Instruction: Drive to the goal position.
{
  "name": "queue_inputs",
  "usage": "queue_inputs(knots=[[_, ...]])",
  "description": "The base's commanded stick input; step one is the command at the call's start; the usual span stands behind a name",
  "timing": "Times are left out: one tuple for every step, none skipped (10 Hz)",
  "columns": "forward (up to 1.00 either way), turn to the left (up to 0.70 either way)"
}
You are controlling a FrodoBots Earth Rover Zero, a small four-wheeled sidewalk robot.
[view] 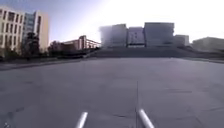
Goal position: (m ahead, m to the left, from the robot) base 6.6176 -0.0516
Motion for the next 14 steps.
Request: queue_inputs(knots=[[1.0,-0.27],[1.0,-0.27],[1.0,-0.27],[1.0,-0.27],[1.0,-0.27],[1.0,-0.27],[1.0,-0.23],[1.0,0.0],[1.0,0.0],[1.0,0.0],[1.0,0.0],[1.0,0.0],[1.0,0.0],[1.0,0.0]])
